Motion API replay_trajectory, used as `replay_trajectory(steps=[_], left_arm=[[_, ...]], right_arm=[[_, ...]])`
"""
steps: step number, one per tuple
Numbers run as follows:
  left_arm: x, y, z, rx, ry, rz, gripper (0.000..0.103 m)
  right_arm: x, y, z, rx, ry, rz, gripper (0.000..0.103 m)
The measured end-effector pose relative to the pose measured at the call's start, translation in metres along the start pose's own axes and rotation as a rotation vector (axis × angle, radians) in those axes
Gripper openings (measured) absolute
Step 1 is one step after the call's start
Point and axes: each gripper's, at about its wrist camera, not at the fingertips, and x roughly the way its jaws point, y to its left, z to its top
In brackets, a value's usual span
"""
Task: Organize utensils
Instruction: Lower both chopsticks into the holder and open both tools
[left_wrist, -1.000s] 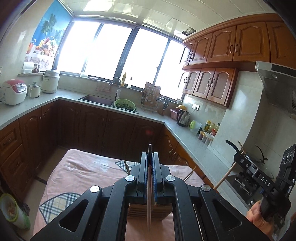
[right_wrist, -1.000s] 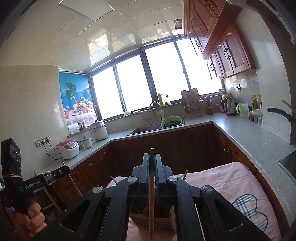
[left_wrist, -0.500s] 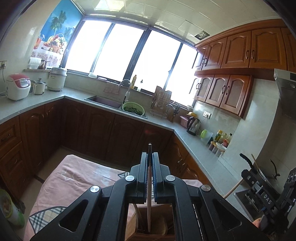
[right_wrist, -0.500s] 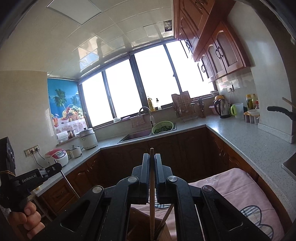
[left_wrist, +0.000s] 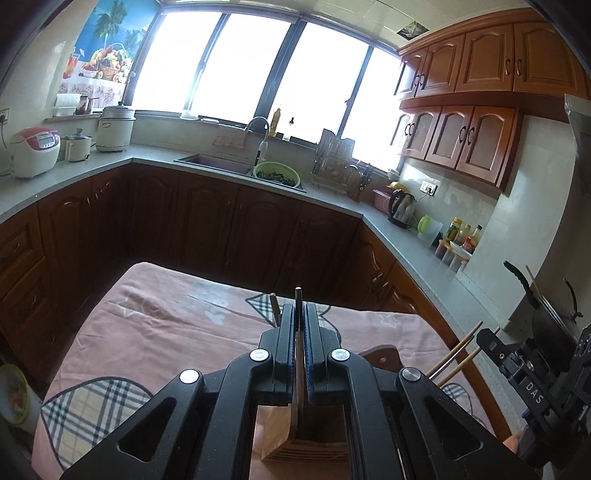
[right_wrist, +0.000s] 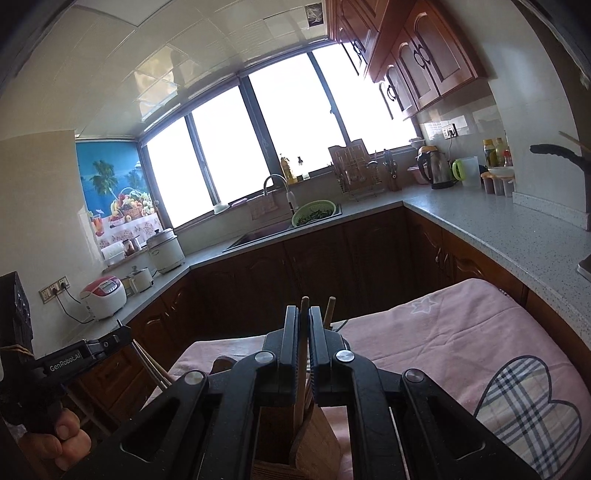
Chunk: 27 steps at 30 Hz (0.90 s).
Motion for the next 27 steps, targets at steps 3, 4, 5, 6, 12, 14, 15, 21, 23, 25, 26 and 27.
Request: replay_trajectory(steps=[3, 4, 5, 6, 12, 14, 15, 21, 23, 25, 26, 27], left_arm=[[-0.002, 0.006, 0.003, -0.003, 0.020, -0.009, 0.003], [0.000, 0.005, 0.005, 0.002, 0.022, 0.000, 0.003], [0.001, 0.004, 0.007, 0.000, 0.021, 0.000, 0.003], [-0.003, 0.006, 0.009, -0.004, 0.020, -0.003, 0.003], [-0.012, 0.014, 0.015, -0.023, 0.022, -0.014, 0.003], [-0.015, 0.018, 0.011, -0.028, 0.020, -0.016, 0.003], [-0.017, 0.019, 0.010, -0.027, 0.019, -0.016, 0.003], [-0.020, 0.019, 0.006, -0.023, 0.030, -0.012, 0.005], [-0.023, 0.020, 0.005, -0.027, 0.035, -0.014, 0.013], [-0.028, 0.019, 0.004, -0.028, 0.032, -0.008, 0.026], [-0.031, 0.018, 0.003, -0.028, 0.028, -0.008, 0.027], [-0.034, 0.018, 0.002, -0.027, 0.028, -0.008, 0.027]], right_arm=[[0.001, 0.000, -0.005, 0.001, 0.005, -0.002, 0.005], [0.000, 0.001, -0.005, -0.003, 0.006, -0.004, 0.005], [0.000, 0.002, -0.005, -0.002, 0.008, -0.005, 0.005], [0.000, 0.001, -0.004, -0.001, 0.011, -0.003, 0.005], [0.002, 0.002, -0.001, -0.008, 0.030, -0.003, 0.010], [0.001, 0.003, -0.001, -0.004, 0.030, 0.000, 0.011], [0.001, 0.003, -0.001, -0.005, 0.029, 0.000, 0.013], [-0.010, 0.004, 0.001, 0.009, -0.008, 0.002, 0.048], [-0.013, 0.002, 0.002, 0.018, -0.012, -0.002, 0.048], [-0.016, 0.000, 0.003, 0.031, -0.015, -0.003, 0.048], [-0.018, -0.001, 0.004, 0.037, -0.016, -0.003, 0.052], [-0.020, -0.002, 0.004, 0.042, -0.018, -0.002, 0.058]])
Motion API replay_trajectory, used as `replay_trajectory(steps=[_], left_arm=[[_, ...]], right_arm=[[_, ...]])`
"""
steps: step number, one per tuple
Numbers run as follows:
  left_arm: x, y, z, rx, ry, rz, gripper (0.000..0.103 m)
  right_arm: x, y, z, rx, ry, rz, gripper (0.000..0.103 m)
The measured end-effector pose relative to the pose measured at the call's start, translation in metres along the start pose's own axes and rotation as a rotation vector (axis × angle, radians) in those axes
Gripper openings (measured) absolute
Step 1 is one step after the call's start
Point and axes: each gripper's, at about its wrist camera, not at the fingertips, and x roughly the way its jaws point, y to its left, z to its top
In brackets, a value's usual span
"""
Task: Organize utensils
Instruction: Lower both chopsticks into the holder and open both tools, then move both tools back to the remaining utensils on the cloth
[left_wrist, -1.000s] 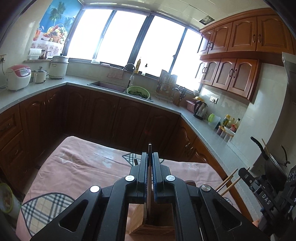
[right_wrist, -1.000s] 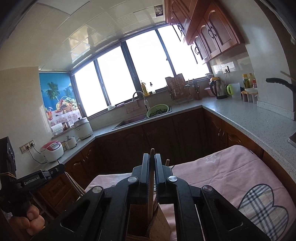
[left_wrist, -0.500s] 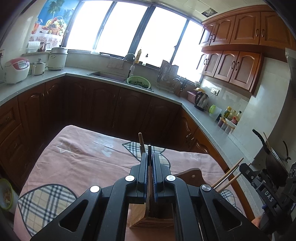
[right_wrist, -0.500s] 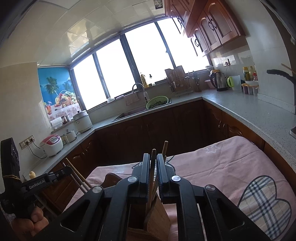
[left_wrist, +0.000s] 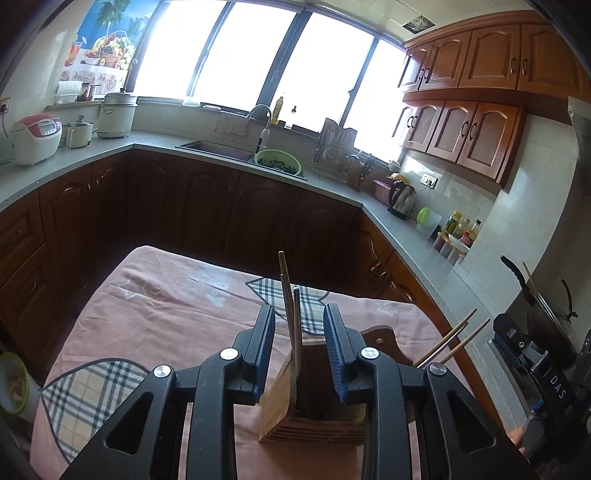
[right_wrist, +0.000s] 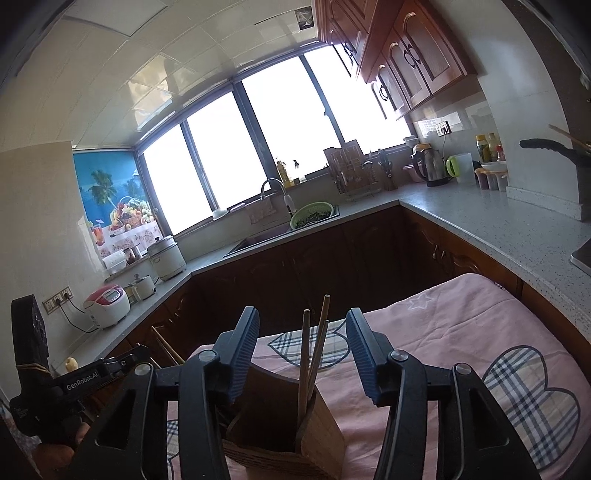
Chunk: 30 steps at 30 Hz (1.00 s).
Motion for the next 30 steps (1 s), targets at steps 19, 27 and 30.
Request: replay_trajectory(steps=[19, 27, 30], left_arm=[[-0.103, 0.027, -0.066, -0.036, 0.118, 0.046, 0.066], [-0.160, 0.036, -0.095, -0.069, 0.168, 0.060, 0.066], [-0.177, 0.035, -0.106, -0.068, 0.185, 0.065, 0.066]], right_arm=[[-0.082, 0.000, -0.045, 0.011, 0.077, 0.037, 0.081], [-0.123, -0.005, -0.077, 0.025, 0.141, 0.016, 0.081], [-0.140, -0.005, -0.089, 0.020, 0.161, 0.014, 0.081]])
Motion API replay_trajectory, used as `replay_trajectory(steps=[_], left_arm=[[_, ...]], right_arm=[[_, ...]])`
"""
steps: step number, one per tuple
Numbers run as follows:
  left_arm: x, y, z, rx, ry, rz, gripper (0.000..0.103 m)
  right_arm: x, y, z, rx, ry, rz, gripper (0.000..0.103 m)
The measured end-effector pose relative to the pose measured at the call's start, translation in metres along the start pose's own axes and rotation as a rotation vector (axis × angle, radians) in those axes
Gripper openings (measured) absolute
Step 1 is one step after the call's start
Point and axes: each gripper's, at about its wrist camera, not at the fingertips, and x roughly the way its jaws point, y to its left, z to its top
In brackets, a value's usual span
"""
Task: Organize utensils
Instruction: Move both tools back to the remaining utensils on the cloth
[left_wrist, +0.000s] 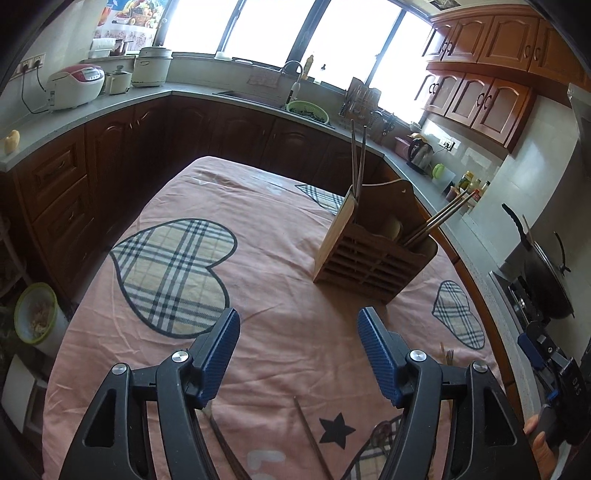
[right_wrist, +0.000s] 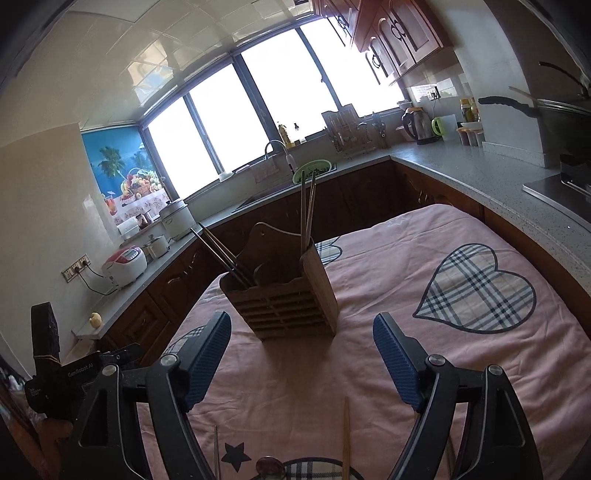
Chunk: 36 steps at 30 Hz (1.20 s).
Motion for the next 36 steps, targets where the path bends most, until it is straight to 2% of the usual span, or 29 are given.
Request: replay_trajectory(steps=[11, 19, 28, 36], left_arm=[[-0.026, 0.007, -0.045, -0.020, 0.065, 0.014, 0.066], [-0.019, 0.009, -0.069, -0.022, 0.109, 0.024, 0.066], [-0.008, 0.010, -0.082, -0.025, 0.150, 0.044, 0.066], [-0.001, 0.019, -0.084, -0.051, 0.162, 0.069, 0.065]], right_arm=[[-0.034, -0.003, -0.048, -0.015, 0.059, -0.023, 0.081], [-0.044, -0.008, -0.081, -0.012, 0.103, -0.037, 0.081], [-0.037, 0.002, -0.105, -0.042, 0.175, -0.005, 0.081], [-0.011, 0.021, -0.126, -0.113, 0.289, 0.035, 0.081]])
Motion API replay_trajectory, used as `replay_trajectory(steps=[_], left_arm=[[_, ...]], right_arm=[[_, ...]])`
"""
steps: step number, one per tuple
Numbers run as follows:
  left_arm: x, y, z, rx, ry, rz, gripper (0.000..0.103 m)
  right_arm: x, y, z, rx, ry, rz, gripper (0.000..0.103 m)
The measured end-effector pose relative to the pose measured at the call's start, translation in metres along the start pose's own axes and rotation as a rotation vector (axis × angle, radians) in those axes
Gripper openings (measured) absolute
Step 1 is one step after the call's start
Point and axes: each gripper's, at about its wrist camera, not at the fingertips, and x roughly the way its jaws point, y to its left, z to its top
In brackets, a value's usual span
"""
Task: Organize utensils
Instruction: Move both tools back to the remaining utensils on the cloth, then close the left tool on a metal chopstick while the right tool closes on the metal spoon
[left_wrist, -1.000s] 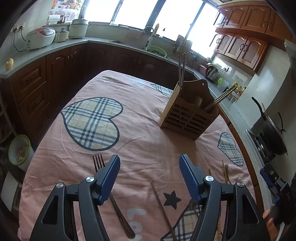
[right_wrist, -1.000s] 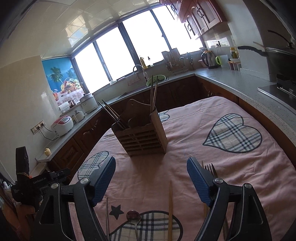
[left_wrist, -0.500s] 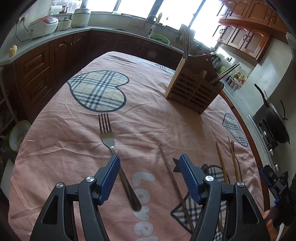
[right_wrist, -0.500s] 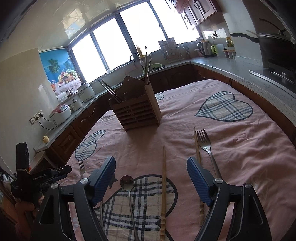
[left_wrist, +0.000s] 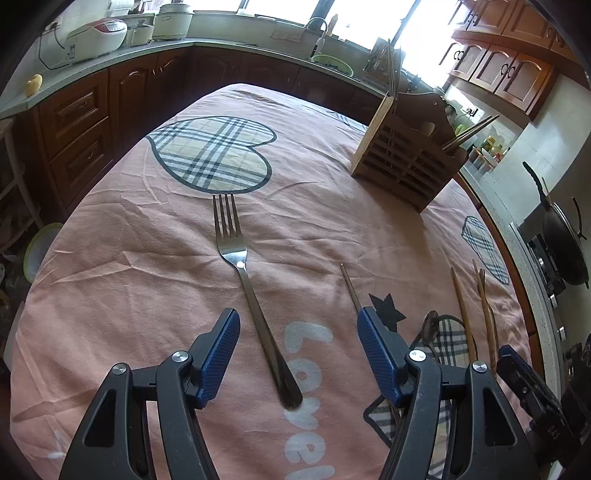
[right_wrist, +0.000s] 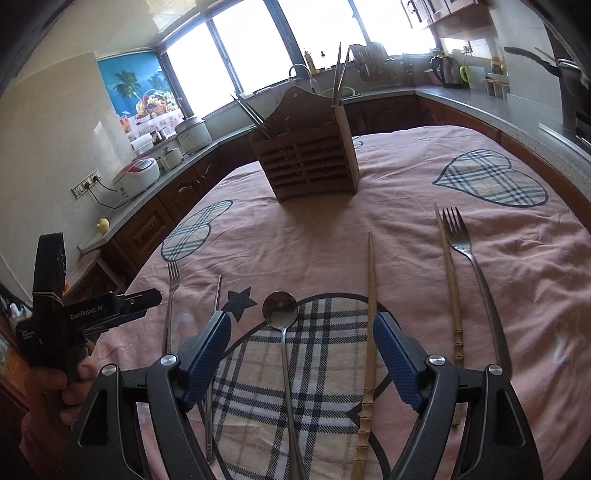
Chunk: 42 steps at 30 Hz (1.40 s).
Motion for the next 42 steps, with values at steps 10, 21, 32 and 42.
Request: replay_trajectory(steps=[10, 21, 32, 42], left_arm=[[0.009, 0.008, 0.006, -0.017, 0.016, 0.018, 0.064], [0.023, -0.005, 0.013, 0.019, 0.050, 0.015, 0.064], [0.070, -0.057, 0.015, 0.181, 0.144, 0.062, 0.064], [0.096, -0.090, 0.012, 0.309, 0.151, 0.077, 0.010]], right_arm=[[0.049, 0.023, -0.008, -0.114, 0.124, -0.002, 0.080], [0.088, 0.035, 0.007, -0.214, 0.185, -0.084, 0.042], [0.052, -0.012, 0.025, -0.041, 0.087, -0.059, 0.035], [0.021, -0.039, 0.041, 0.056, -0.017, -0.038, 0.035]])
